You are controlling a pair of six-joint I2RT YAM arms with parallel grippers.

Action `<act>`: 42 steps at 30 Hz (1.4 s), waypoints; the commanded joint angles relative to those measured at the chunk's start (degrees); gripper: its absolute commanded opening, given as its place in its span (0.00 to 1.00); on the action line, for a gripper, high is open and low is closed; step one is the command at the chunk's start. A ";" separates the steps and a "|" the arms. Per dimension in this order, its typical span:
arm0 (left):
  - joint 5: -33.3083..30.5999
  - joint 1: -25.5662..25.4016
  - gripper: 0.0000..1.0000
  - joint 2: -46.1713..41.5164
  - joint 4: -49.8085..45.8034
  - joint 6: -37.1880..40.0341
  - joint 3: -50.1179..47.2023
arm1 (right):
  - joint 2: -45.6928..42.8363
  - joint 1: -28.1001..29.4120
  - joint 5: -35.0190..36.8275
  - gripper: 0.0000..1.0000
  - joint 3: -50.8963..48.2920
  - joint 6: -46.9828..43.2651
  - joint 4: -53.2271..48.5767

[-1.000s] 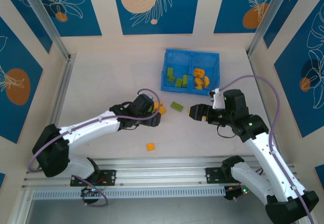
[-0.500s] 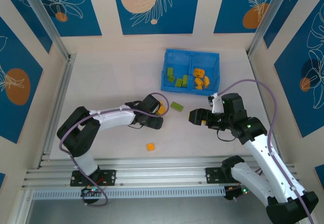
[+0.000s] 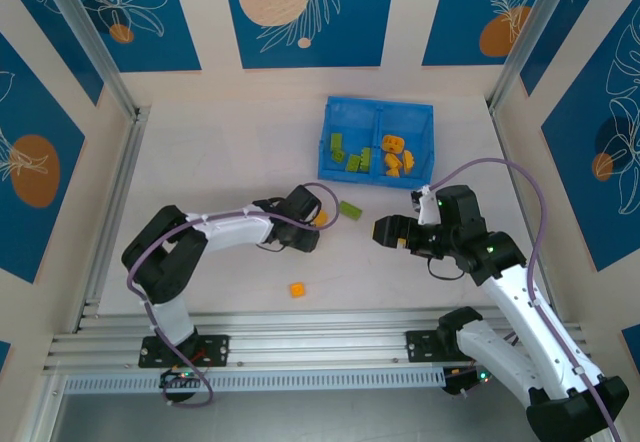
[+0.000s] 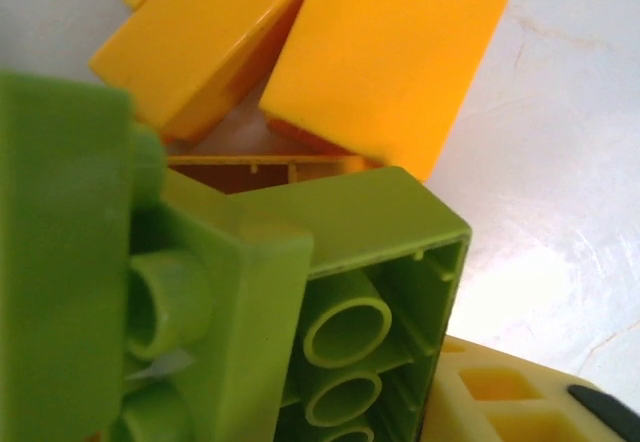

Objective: Sort the legos into containers by color

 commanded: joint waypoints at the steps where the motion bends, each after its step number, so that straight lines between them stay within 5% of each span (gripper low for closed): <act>1: -2.58 -1.52 0.35 -3.08 -3.79 0.70 0.97 | -0.32 0.78 -0.70 0.88 -0.93 0.99 0.77; 16: -6.11 -8.48 0.34 -16.40 -9.76 2.49 9.65 | -1.58 1.99 -1.12 0.88 2.25 2.52 1.97; 27: -4.45 -0.89 0.34 8.03 -18.52 8.08 42.75 | -5.51 2.25 0.73 0.89 2.16 3.91 -1.27; 33: -4.84 -0.14 0.37 12.51 -17.56 4.64 45.94 | -9.27 2.29 1.85 0.88 0.42 4.64 -3.46; 42: -2.64 3.35 0.34 24.22 -21.10 4.22 64.14 | -7.84 2.27 2.11 0.88 1.70 4.22 -2.29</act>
